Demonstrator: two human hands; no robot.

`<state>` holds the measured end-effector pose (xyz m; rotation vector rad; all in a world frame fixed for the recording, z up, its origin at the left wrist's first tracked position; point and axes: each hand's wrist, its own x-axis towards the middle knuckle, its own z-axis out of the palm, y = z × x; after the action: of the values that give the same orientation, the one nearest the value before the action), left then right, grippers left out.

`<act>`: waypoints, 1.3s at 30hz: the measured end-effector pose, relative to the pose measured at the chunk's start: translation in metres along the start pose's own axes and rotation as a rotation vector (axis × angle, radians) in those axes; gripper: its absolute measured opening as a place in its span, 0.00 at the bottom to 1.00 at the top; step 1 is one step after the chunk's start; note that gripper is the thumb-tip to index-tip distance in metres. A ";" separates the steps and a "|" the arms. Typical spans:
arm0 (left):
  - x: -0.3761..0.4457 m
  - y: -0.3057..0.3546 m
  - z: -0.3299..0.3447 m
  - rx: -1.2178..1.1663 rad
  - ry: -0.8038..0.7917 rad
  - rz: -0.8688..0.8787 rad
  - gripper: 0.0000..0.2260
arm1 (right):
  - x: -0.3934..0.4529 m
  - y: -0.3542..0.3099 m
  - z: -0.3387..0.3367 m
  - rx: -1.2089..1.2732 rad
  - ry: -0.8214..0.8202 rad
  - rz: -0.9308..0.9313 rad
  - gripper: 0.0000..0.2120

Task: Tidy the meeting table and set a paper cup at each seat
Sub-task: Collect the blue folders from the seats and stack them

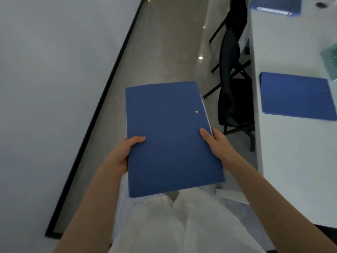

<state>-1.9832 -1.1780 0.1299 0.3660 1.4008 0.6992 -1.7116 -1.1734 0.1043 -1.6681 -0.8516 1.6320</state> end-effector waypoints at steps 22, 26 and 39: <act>0.215 0.195 0.214 0.135 -0.132 0.036 0.17 | 0.211 -0.141 -0.165 0.253 0.123 0.198 0.20; 0.238 0.209 0.222 0.145 -0.122 0.020 0.14 | 0.238 -0.121 -0.195 0.272 0.361 0.275 0.24; 0.293 0.266 0.239 0.338 -0.162 -0.019 0.14 | 0.270 -0.009 -0.212 -0.743 0.616 0.479 0.36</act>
<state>-1.8071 -0.7510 0.1080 0.6598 1.3653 0.4055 -1.4949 -0.9504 -0.0415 -2.8684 -0.8103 0.9583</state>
